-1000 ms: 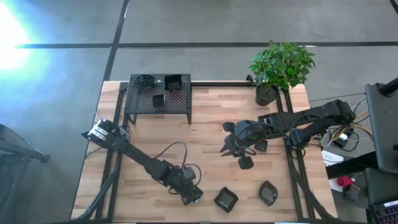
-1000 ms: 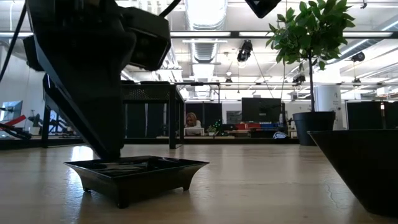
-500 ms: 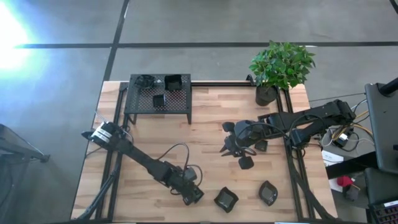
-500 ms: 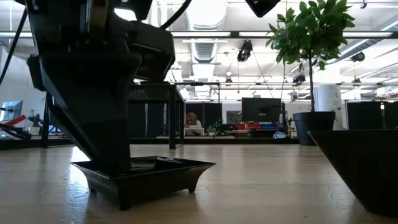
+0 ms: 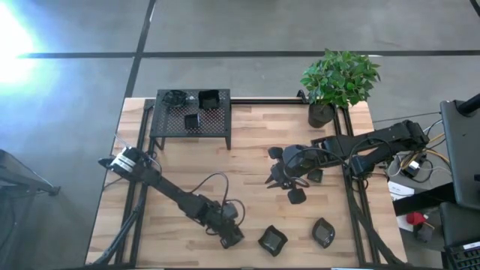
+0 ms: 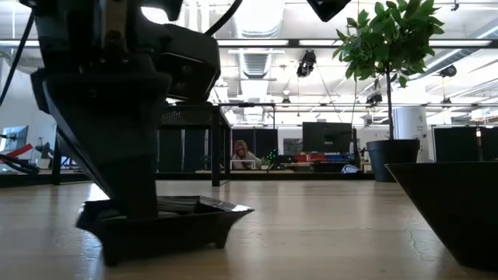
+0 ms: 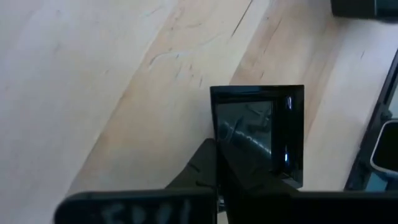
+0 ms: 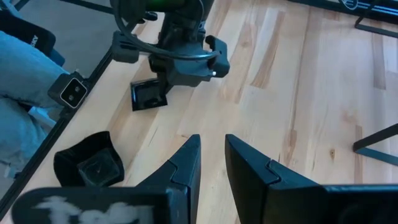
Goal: Pick & Place Mini shaped plates
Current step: Stack the square plate on top of the stacked square plate on the shelf
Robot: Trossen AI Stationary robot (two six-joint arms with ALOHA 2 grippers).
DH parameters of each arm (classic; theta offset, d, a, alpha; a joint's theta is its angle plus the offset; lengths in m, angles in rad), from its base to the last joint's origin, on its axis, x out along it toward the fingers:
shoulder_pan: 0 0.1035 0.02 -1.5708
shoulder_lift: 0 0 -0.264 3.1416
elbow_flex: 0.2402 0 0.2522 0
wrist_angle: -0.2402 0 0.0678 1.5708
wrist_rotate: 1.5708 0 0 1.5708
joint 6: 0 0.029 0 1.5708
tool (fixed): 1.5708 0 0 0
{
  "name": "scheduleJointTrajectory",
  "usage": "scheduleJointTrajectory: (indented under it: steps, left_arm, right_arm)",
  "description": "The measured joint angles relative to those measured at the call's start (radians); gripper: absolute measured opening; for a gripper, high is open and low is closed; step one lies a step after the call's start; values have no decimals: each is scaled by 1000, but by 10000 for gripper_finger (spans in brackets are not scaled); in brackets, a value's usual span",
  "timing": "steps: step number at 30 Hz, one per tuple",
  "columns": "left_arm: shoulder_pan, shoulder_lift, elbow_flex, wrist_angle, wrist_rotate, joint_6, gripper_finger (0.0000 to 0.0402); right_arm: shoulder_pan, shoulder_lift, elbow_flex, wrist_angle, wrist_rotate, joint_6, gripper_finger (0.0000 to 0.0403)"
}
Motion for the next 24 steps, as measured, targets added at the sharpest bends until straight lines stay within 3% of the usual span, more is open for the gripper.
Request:
scheduleJointTrajectory:
  steps: [11,24]
  left_arm:
    - [8,-127,24,-166,-7,32,1]
    - [87,-379,34,-367,-140,131,0]
  right_arm:
    - [0,0,0,0,0,0,68]
    - [0,0,0,0,0,17,68]
